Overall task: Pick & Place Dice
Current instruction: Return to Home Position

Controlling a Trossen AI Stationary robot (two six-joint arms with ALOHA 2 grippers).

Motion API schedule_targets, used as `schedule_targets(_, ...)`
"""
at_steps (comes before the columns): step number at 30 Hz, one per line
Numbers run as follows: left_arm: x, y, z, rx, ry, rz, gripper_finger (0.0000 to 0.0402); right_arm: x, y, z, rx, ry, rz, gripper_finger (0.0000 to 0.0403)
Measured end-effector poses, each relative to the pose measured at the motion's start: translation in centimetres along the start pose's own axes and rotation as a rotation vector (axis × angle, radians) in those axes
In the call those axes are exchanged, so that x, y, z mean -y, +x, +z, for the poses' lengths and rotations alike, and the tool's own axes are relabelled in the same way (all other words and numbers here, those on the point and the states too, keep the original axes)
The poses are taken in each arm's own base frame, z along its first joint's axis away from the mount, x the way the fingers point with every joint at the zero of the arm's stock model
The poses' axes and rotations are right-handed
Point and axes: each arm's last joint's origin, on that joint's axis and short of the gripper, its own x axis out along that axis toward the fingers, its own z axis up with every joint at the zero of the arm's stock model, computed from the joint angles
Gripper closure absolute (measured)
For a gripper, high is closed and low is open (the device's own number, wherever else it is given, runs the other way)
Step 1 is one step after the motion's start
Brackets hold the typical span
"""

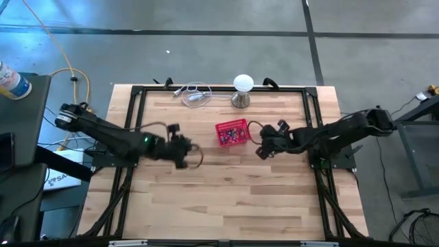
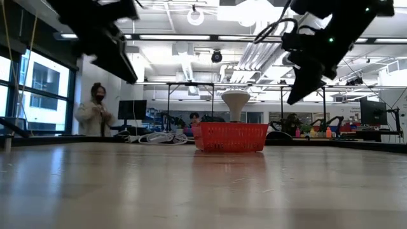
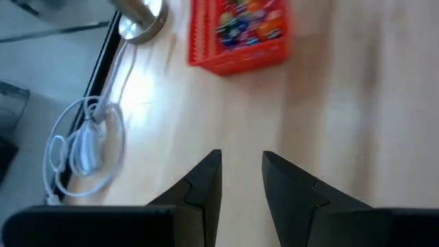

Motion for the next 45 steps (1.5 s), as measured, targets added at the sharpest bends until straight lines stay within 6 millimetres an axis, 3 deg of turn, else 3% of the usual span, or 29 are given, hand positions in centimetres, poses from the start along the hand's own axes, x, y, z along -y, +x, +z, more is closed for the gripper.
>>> schedule_targets(5, -5.0, 3.2, 0.7, -0.039, 0.001, -0.027, 0.0303, 2.4, 1.6, 0.8, -0.031, 0.055, -0.009, 0.0401)
schedule_targets(11, -12.1, 6.0, -0.1, 0.003, -0.171, -0.189, 0.0303, 5.2, 3.4, 2.4, -0.102, 0.080, 0.108, 0.0401)
schedule_targets(18, -17.1, 9.1, -0.8, 0.197, -0.259, -0.337, 0.0303, 8.2, 4.7, 4.8, 0.023, 0.083, 0.203, 0.0401)
schedule_targets(23, -18.6, 12.0, -1.2, 0.299, -0.290, -0.390, 0.0303, 9.3, 5.3, 6.1, 0.122, 0.078, 0.320, 0.0401)
schedule_targets(30, -18.8, 14.9, -2.0, 0.308, -0.340, -0.383, 0.0303, 10.3, 6.1, 6.0, 0.099, 0.063, 0.297, 0.0401)
schedule_targets(45, -18.2, 15.7, -2.3, 0.303, -0.319, -0.451, 0.0303, 11.1, 6.6, 5.5, 0.034, 0.080, 0.285, 0.0401)
